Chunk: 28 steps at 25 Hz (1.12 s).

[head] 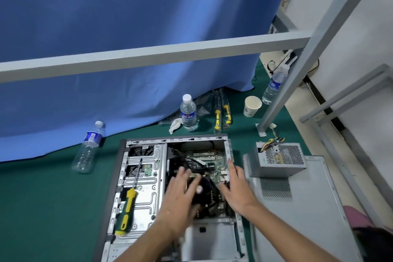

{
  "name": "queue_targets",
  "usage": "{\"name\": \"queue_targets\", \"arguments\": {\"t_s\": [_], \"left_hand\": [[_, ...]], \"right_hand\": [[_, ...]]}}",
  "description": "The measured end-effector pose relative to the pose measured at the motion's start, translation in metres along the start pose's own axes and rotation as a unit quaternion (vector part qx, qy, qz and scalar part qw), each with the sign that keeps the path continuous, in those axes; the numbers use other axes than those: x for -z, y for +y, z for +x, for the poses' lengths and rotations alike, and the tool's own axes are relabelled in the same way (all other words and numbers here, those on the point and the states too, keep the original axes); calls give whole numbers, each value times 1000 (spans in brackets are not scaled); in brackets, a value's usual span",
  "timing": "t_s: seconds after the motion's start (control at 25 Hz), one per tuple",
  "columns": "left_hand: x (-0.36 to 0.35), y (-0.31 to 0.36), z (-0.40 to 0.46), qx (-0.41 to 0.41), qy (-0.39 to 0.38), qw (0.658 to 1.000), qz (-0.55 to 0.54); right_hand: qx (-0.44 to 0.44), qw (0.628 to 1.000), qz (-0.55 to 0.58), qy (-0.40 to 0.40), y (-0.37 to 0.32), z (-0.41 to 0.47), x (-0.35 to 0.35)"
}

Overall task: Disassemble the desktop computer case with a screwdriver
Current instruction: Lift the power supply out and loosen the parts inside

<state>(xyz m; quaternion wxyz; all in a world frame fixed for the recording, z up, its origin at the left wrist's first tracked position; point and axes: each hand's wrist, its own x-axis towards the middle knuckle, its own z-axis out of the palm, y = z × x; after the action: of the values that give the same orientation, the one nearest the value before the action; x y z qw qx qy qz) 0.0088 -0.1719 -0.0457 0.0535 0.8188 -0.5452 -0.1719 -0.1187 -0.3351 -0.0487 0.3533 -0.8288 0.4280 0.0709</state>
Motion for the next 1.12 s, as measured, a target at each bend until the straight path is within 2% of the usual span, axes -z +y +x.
{"name": "queue_targets", "arguments": {"t_s": [0.12,0.28,0.36,0.52,0.68,1.12], "left_hand": [[20,-55,-20,88,89,992,9],[35,-113,-21,258,144,952,-78],[39,-140,-16,303,150,934,-118],[32,-166,-13,319,117,909,-242],[25,-165,-13,332,107,917,-195],[17,-167,-10,342,133,910,-195]], "right_hand": [[-35,997,-13,61,-8,2,-19],[-43,990,-43,124,-4,4,-36],[-47,986,-68,141,-2,5,-39],[-67,982,-94,147,-1,7,-44],[-67,979,-113,155,-4,7,-44],[-24,975,-120,186,1,8,-49]]}}
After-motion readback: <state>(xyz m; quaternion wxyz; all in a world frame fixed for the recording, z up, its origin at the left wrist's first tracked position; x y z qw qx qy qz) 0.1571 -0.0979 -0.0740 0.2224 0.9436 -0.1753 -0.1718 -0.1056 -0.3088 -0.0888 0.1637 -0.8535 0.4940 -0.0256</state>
